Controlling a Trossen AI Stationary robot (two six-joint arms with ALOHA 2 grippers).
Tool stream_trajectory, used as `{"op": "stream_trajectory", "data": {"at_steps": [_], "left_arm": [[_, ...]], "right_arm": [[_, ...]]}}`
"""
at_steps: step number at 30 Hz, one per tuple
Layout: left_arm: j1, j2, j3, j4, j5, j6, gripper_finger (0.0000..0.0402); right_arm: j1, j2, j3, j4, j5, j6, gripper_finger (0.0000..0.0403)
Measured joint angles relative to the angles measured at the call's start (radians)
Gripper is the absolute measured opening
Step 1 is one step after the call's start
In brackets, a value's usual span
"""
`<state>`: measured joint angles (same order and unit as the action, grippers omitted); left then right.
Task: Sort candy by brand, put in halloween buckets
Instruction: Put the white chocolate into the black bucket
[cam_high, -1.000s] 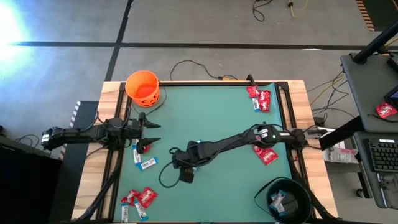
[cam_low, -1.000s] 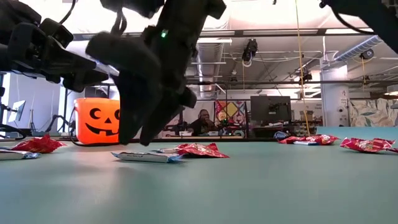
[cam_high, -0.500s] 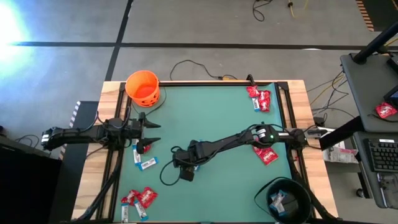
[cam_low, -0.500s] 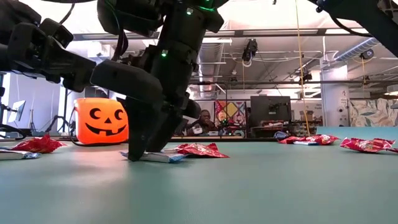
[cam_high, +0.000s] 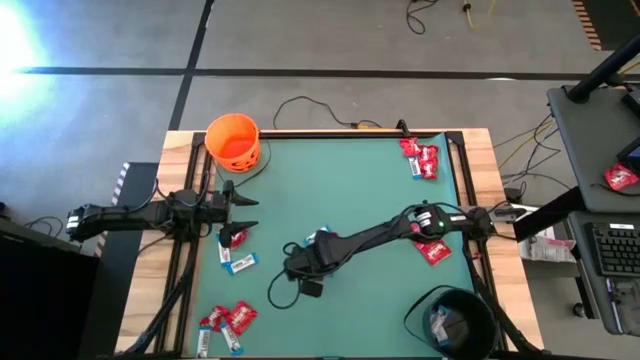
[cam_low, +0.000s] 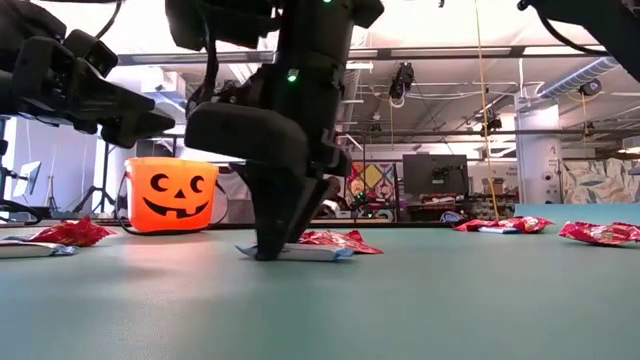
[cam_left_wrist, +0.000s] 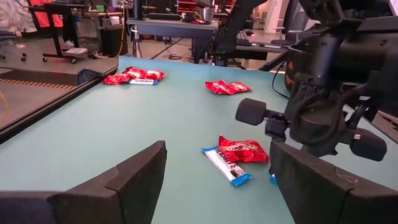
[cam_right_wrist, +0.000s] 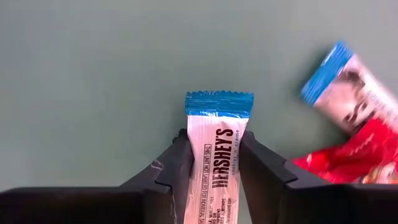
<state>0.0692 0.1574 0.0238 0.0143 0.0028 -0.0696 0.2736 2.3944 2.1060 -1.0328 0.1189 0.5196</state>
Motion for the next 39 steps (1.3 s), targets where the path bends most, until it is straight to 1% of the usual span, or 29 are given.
{"op": "stream_trajectory", "data": {"at_steps": [5,9,12,15,19,21,24,26,27,30,32,35,39], "left_arm": [[0.000,0.000,0.000,0.000,0.000,0.000,0.0272],[0.000,0.000,0.000,0.000,0.000,0.000,0.0272],[0.000,0.000,0.000,0.000,0.000,0.000,0.0272],[0.000,0.000,0.000,0.000,0.000,0.000,0.0272],[0.000,0.000,0.000,0.000,0.000,0.000,0.0272],[0.000,0.000,0.000,0.000,0.000,0.000,0.0272],[0.000,0.000,0.000,0.000,0.000,0.000,0.0272],[0.000,0.000,0.000,0.000,0.000,0.000,0.0272],[0.000,0.001,0.000,0.000,0.000,0.000,0.0272],[0.000,0.001,0.000,0.000,0.000,0.000,0.0272],[0.000,0.000,0.000,0.000,0.000,0.000,0.0272],[0.000,0.002,0.000,0.001,0.000,0.000,0.0272],[0.000,0.004,0.000,0.000,0.000,0.000,0.0272]], "right_arm": [[0.035,-0.078,-0.005,-0.039,-0.037,0.080,0.0112],[0.064,-0.202,-0.003,-0.084,-0.032,0.178,0.0105],[0.085,-0.293,-0.002,-0.131,-0.022,0.293,0.0106],[0.108,-0.389,-0.002,-0.194,-0.021,0.442,0.0109],[0.171,-0.526,-0.002,-0.332,-0.038,0.662,0.0105],[0.222,-0.581,-0.011,-0.396,-0.066,0.789,0.0104],[0.327,-0.649,-0.037,-0.464,-0.101,0.973,0.0105],[0.405,-0.683,-0.060,-0.526,-0.101,1.087,0.0106],[0.444,-0.694,-0.077,-0.548,-0.104,1.143,0.0106],[0.548,-0.730,-0.175,-0.527,-0.109,1.281,0.0106],[0.599,-0.740,-0.248,-0.528,-0.148,1.370,0.0105],[0.653,-0.749,-0.358,-0.494,-0.231,1.400,0.0105],[0.705,-0.777,-0.486,-0.455,-0.259,1.419,0.0105]]}}
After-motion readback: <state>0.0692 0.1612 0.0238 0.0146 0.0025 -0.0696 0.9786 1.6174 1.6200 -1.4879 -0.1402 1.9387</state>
